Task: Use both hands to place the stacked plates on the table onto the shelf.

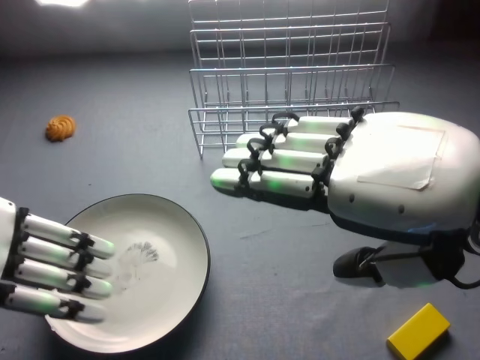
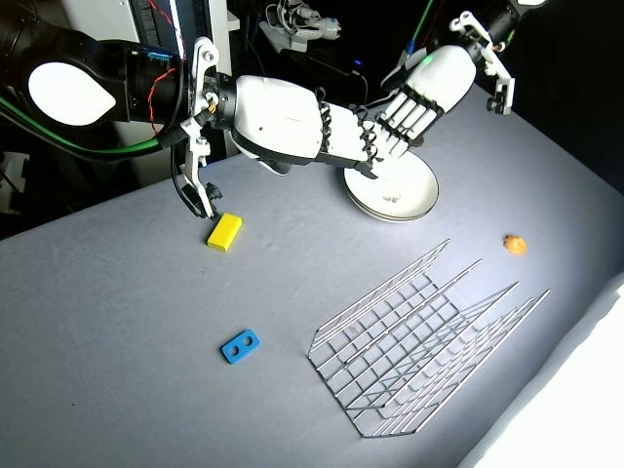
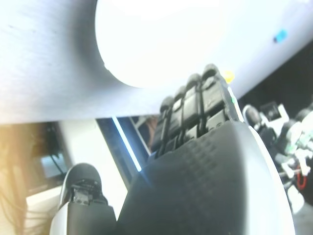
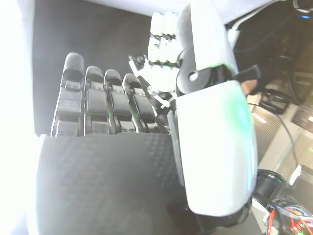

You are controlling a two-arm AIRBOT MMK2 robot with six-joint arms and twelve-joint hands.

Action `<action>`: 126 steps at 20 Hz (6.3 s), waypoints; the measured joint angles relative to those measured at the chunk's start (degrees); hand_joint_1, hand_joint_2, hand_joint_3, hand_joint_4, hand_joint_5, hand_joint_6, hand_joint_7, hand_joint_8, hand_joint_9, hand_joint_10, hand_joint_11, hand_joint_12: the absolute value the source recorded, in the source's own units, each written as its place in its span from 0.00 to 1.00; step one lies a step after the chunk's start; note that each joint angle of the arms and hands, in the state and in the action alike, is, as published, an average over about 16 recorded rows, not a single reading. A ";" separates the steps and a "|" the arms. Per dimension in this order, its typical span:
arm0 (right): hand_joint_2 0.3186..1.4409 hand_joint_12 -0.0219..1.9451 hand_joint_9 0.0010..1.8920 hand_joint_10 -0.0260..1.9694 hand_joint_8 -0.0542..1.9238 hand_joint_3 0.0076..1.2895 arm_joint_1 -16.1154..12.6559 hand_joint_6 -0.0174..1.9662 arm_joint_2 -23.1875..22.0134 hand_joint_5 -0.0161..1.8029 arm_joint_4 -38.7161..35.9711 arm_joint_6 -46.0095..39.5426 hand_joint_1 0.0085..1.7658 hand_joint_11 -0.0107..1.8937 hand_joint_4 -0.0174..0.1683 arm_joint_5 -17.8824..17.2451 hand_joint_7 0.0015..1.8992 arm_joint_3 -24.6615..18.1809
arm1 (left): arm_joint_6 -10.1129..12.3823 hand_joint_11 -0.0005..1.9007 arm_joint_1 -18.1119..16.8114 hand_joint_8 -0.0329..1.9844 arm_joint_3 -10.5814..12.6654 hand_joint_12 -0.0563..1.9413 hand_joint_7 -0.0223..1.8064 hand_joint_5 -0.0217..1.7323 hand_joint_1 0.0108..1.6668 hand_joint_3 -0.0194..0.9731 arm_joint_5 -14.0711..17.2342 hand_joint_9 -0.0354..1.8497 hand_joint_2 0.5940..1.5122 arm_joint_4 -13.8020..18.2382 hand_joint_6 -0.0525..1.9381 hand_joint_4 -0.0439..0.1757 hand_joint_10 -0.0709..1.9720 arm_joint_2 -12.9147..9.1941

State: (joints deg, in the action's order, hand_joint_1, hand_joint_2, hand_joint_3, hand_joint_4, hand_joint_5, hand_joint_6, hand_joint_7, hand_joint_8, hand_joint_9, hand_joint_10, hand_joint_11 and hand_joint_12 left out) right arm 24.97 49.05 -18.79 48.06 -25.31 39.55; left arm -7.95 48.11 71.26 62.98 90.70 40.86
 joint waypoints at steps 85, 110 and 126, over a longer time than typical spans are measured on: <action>0.62 0.69 0.48 0.33 0.61 0.00 1.13 0.55 26.47 0.43 12.86 43.69 0.63 0.30 0.20 -1.91 0.48 12.76 | -0.11 0.01 0.88 0.01 -2.53 0.02 0.02 0.02 0.00 0.04 -22.56 0.03 0.54 -29.21 0.04 0.22 0.04 -1.86; 0.66 0.67 0.48 0.33 0.61 0.00 -11.57 0.60 11.38 0.46 14.21 8.52 0.66 0.32 0.18 -2.85 0.48 7.33 | -0.11 0.01 -1.90 0.01 -0.80 0.02 0.02 0.02 0.00 0.03 -28.31 0.03 0.54 -32.34 0.03 0.23 0.04 -4.28; 0.65 0.70 0.49 0.34 0.60 0.00 -20.03 0.59 11.69 0.46 22.49 -12.80 0.67 0.31 0.12 4.98 0.49 20.08 | -0.11 0.01 1.22 0.01 -0.06 0.02 0.02 0.02 0.00 0.03 -12.11 0.03 0.54 -20.61 0.03 0.23 0.04 -3.17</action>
State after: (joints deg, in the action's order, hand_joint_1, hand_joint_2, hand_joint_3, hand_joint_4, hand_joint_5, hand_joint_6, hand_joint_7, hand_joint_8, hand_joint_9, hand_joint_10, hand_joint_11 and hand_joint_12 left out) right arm 4.93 60.75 3.70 35.26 -20.33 59.62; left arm -8.07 49.34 71.20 50.87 70.09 37.70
